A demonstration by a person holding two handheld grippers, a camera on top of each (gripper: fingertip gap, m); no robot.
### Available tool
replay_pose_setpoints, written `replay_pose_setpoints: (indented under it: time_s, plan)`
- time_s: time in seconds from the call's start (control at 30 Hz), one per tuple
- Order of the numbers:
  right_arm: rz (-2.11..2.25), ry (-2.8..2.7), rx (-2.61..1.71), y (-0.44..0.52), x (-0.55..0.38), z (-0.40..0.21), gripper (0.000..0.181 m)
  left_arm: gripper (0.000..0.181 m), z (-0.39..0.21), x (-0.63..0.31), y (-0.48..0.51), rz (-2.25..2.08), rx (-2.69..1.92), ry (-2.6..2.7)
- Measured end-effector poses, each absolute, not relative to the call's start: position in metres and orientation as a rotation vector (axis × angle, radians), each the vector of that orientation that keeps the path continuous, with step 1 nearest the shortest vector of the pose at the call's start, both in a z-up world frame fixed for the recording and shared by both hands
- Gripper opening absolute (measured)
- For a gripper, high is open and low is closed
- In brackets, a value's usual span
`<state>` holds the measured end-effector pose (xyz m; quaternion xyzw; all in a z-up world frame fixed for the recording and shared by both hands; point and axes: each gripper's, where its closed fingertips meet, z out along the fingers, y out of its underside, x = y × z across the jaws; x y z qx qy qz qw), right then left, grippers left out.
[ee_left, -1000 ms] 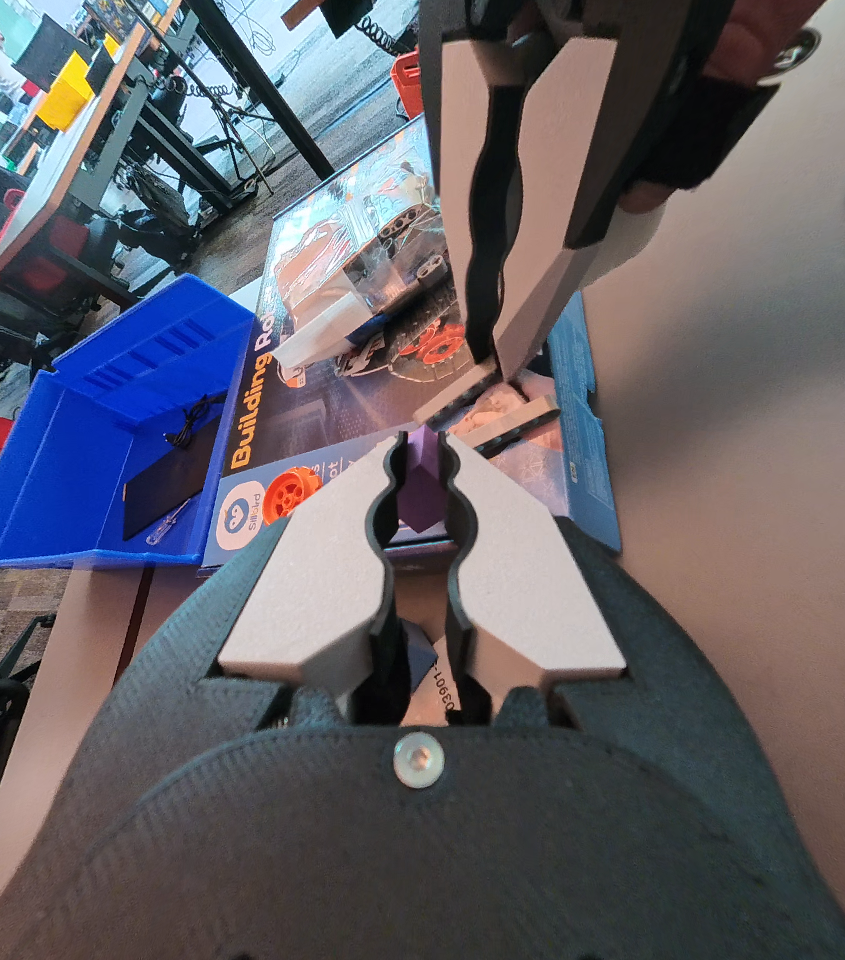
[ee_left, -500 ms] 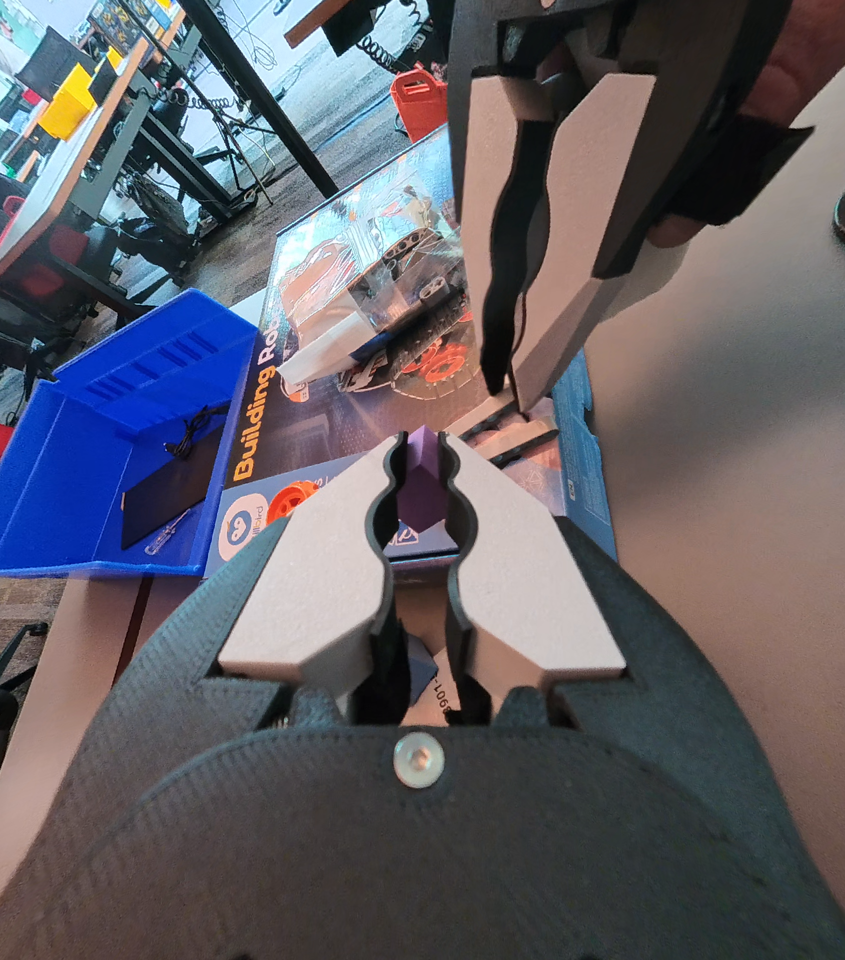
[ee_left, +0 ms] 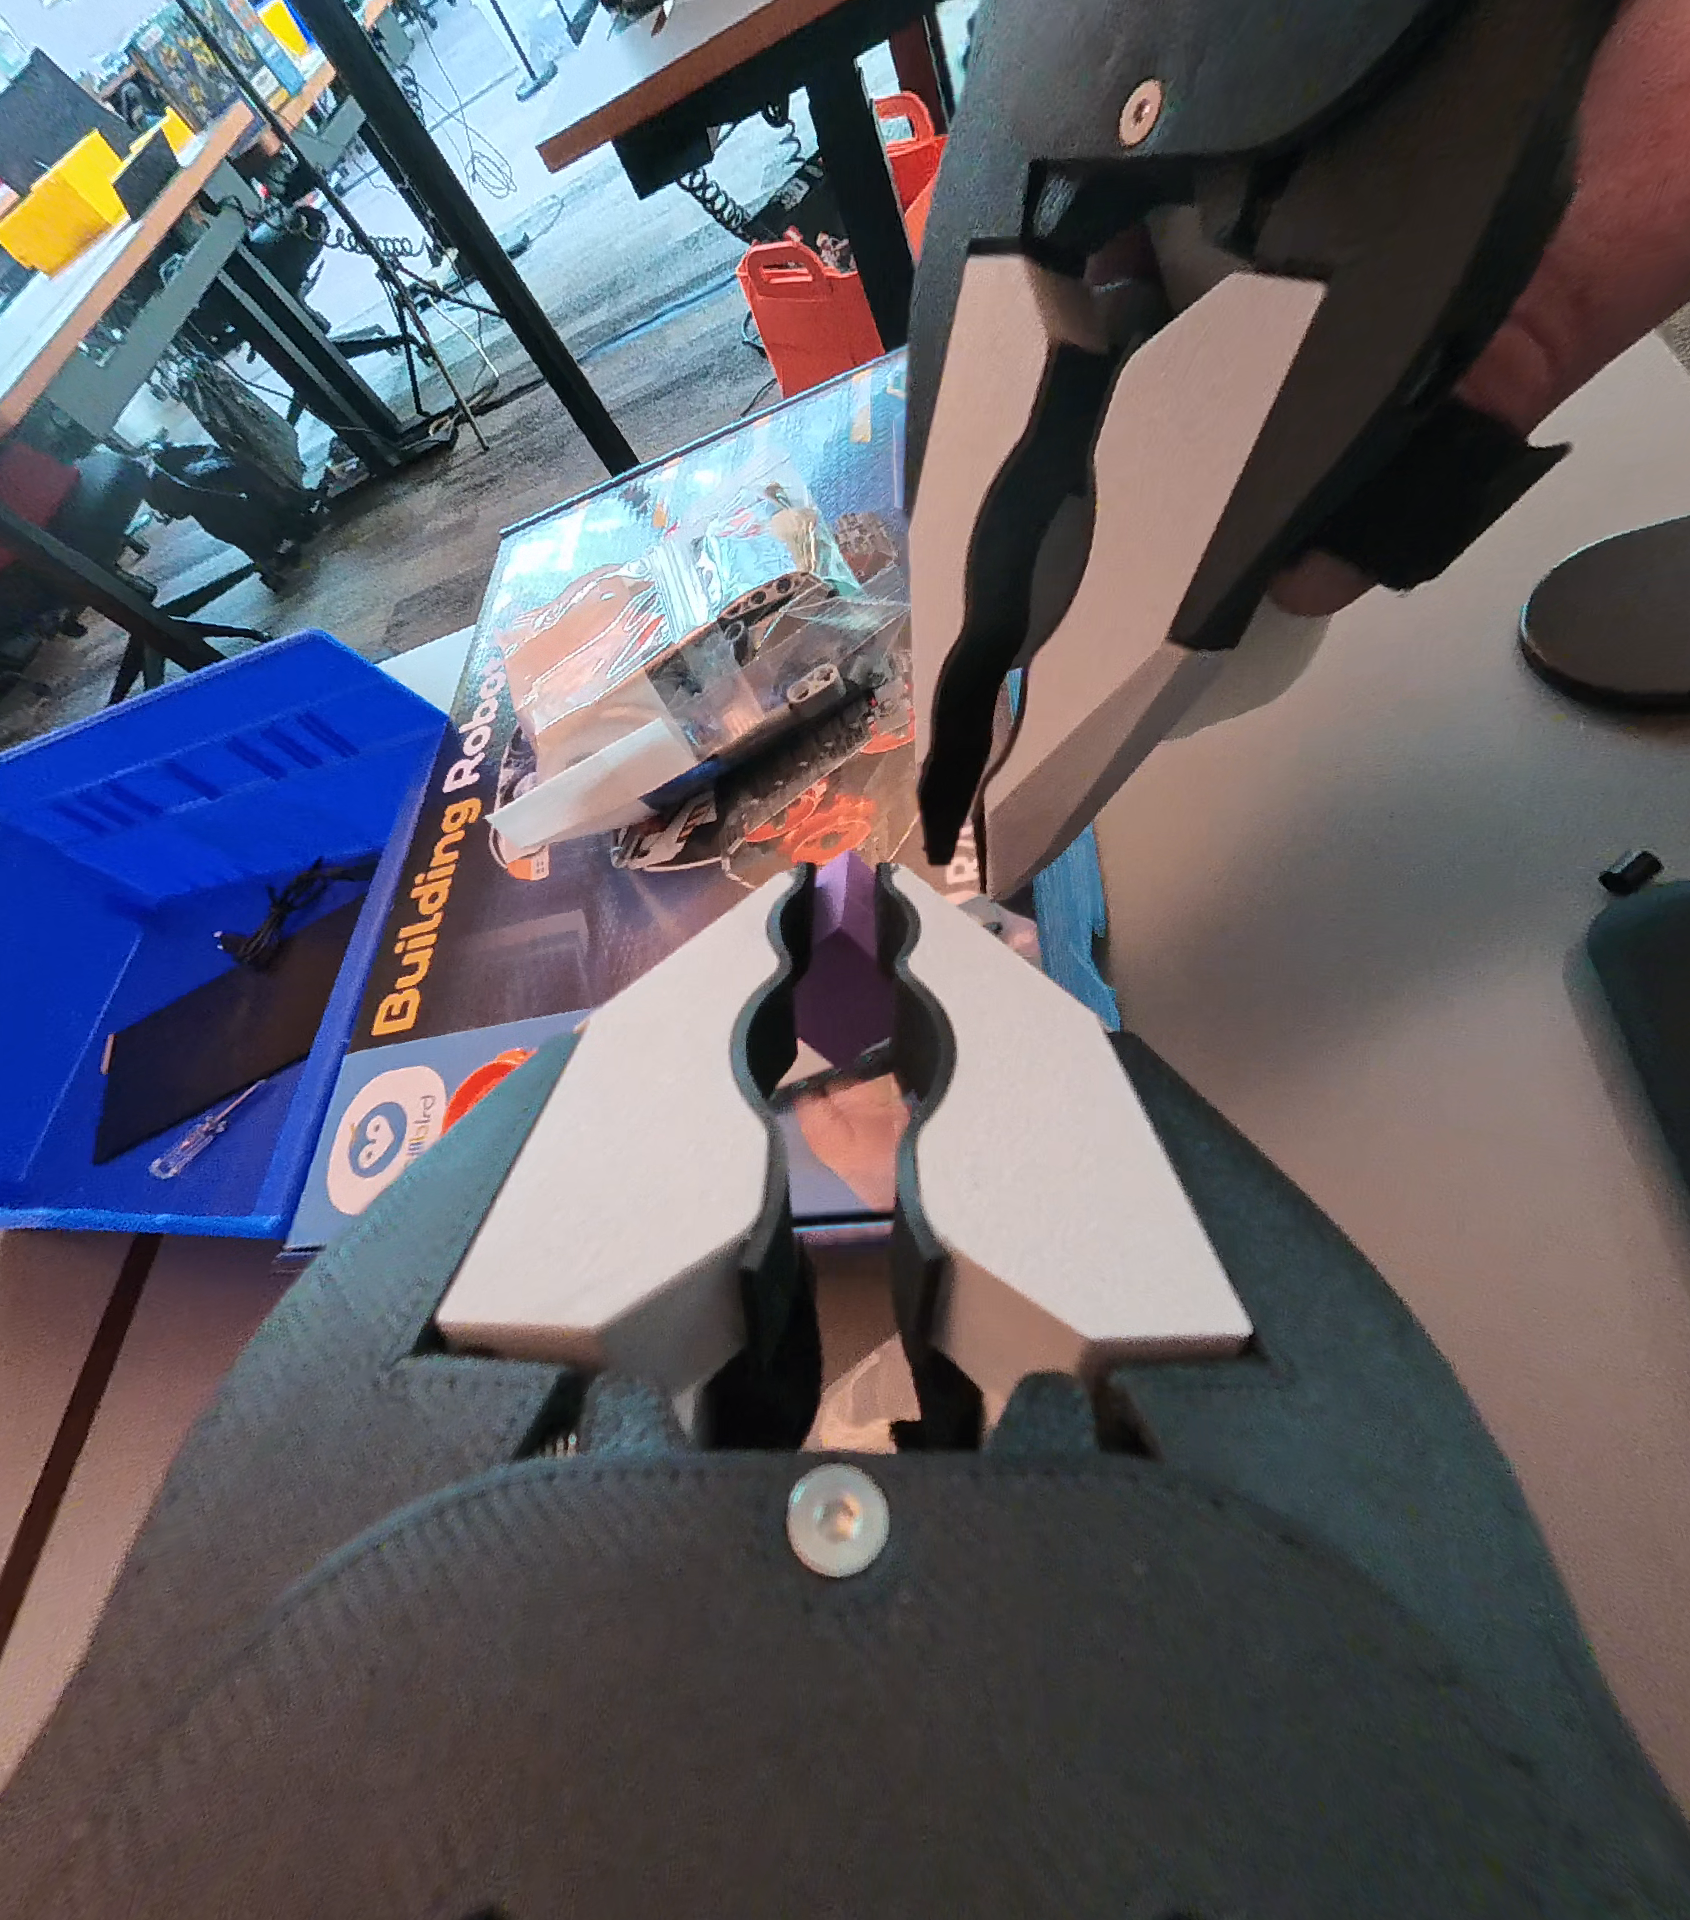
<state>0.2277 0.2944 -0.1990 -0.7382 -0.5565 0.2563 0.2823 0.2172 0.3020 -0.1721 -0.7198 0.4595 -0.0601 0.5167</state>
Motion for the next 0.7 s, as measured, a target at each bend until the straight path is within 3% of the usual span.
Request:
replay_pose_setpoints:
  time_s: [0.7]
  plan:
    - [0.836, -1.438, -1.983, 0.291, 0.234, -0.201, 0.009, 0.010, -0.178, 0.210, 0.313, -0.706, -1.933, 0.691]
